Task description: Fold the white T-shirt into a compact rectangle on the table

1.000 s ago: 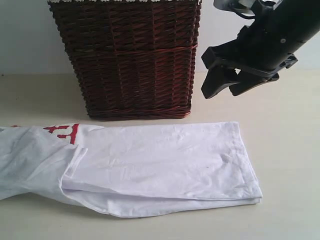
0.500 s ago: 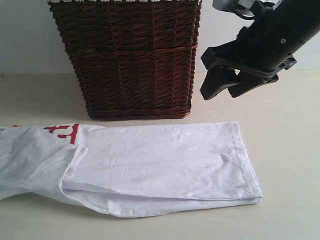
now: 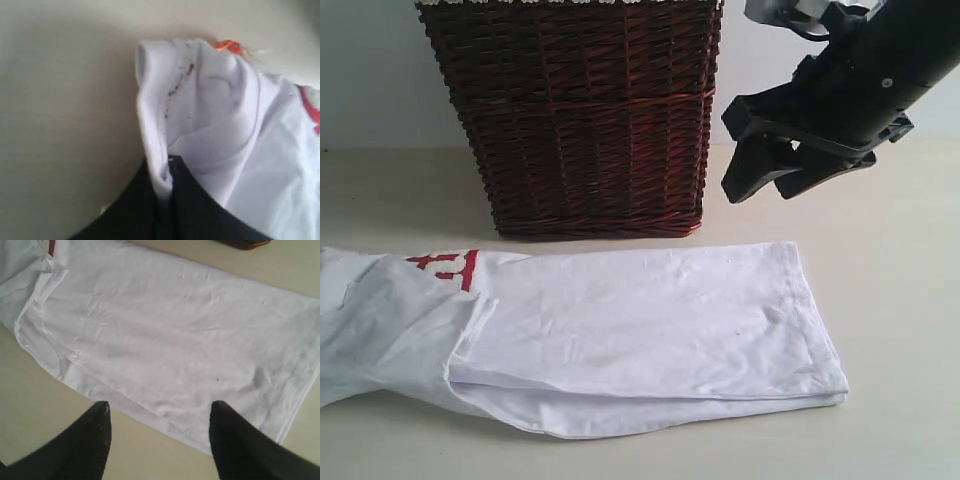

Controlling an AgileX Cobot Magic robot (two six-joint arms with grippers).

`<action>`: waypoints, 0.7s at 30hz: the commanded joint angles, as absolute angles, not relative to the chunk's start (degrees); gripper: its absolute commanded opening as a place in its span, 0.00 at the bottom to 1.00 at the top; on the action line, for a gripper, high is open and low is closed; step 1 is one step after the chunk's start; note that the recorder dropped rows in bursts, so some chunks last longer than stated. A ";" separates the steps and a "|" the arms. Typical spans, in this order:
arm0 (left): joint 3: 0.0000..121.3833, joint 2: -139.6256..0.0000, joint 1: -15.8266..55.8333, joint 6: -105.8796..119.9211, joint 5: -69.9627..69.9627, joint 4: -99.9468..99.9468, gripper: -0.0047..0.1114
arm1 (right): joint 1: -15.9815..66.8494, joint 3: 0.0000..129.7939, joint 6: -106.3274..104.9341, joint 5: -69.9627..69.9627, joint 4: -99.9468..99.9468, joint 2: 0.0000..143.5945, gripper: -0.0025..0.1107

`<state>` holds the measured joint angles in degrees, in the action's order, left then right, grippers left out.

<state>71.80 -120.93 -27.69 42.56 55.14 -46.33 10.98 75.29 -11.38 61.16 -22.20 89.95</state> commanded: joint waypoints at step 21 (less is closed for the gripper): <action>75.47 -91.23 -8.20 18.78 56.79 -46.95 0.04 | 10.72 75.29 -11.93 63.10 -22.47 81.19 0.05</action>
<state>75.12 -92.52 -13.61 23.04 59.17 -45.82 10.98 75.24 -11.38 62.32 -22.20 83.37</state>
